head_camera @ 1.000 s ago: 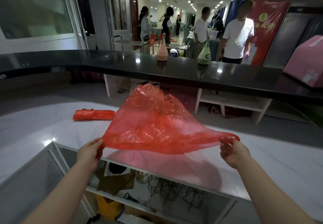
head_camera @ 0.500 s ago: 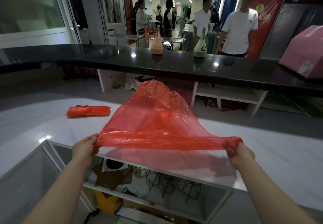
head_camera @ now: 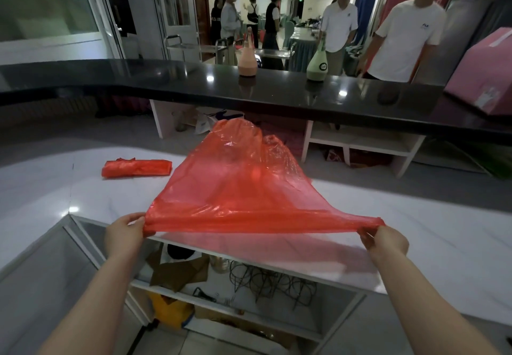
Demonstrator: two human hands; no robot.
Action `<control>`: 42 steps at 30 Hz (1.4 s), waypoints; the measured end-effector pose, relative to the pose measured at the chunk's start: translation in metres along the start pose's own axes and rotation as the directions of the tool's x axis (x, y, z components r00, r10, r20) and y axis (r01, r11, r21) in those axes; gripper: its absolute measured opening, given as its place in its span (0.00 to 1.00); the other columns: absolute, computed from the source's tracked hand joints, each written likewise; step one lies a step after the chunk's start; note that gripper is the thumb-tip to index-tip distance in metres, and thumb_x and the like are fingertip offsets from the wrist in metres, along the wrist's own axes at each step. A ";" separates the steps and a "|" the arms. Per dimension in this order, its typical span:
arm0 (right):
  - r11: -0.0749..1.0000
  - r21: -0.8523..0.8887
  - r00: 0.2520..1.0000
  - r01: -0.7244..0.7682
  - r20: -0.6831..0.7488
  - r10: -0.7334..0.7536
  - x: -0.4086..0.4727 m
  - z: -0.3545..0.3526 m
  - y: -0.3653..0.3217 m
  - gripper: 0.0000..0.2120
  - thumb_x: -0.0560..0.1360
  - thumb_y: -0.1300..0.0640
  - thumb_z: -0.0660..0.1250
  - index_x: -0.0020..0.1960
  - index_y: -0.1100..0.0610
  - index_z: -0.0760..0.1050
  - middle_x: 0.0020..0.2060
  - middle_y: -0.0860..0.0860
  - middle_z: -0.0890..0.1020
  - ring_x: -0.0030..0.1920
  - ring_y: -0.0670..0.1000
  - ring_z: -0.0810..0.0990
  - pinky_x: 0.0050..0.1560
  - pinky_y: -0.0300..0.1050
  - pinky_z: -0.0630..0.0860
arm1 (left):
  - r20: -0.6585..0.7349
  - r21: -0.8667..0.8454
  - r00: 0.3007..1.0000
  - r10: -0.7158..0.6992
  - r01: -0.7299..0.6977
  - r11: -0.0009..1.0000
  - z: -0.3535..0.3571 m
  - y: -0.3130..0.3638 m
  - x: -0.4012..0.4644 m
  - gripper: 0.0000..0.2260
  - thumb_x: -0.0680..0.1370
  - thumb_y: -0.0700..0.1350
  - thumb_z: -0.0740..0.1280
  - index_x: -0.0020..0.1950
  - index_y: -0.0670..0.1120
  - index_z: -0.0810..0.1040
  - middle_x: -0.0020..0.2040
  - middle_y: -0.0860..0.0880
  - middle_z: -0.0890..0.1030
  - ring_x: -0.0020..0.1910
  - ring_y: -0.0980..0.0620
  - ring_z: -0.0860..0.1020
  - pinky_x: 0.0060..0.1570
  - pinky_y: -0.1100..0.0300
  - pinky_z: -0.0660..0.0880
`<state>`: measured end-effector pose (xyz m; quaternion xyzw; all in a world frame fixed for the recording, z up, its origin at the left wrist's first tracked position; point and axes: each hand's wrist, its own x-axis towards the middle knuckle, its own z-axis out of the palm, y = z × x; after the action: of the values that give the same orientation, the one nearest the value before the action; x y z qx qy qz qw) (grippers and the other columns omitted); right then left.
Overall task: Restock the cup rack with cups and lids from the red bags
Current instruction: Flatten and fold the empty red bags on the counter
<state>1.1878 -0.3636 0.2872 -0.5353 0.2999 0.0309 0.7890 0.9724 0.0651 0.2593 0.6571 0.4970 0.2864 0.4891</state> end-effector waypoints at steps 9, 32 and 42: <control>0.960 -0.061 0.933 0.273 0.261 -0.249 -0.037 0.022 0.000 0.23 0.74 0.72 0.58 0.65 0.55 0.64 0.39 0.62 0.81 0.30 0.53 0.79 0.31 0.42 0.78 | 0.163 0.181 0.928 0.335 -0.362 0.915 0.016 0.045 -0.030 0.24 0.77 0.51 0.67 0.72 0.52 0.66 0.71 0.47 0.69 0.69 0.44 0.68 0.63 0.43 0.68; 0.638 -0.473 0.783 0.608 0.489 -0.384 0.014 0.225 -0.020 0.08 0.73 0.62 0.66 0.49 0.51 0.77 0.46 0.49 0.81 0.47 0.51 0.80 0.45 0.45 0.76 | 0.439 -0.088 0.757 0.484 -0.500 0.861 0.103 0.168 0.073 0.17 0.79 0.43 0.64 0.68 0.46 0.73 0.64 0.50 0.76 0.62 0.54 0.73 0.61 0.59 0.69; 0.522 -0.762 0.923 0.384 0.342 -0.179 0.073 0.298 -0.013 0.32 0.79 0.38 0.55 0.72 0.61 0.66 0.68 0.59 0.72 0.66 0.60 0.71 0.62 0.50 0.68 | 0.790 0.006 0.600 0.127 -0.215 0.977 0.160 0.169 0.141 0.14 0.77 0.56 0.66 0.61 0.56 0.74 0.56 0.55 0.79 0.56 0.55 0.77 0.53 0.53 0.77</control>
<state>1.3834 -0.1322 0.3347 -0.8724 0.0707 0.0960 0.4739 1.2219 0.1348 0.3431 0.7840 0.1816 -0.0097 0.5935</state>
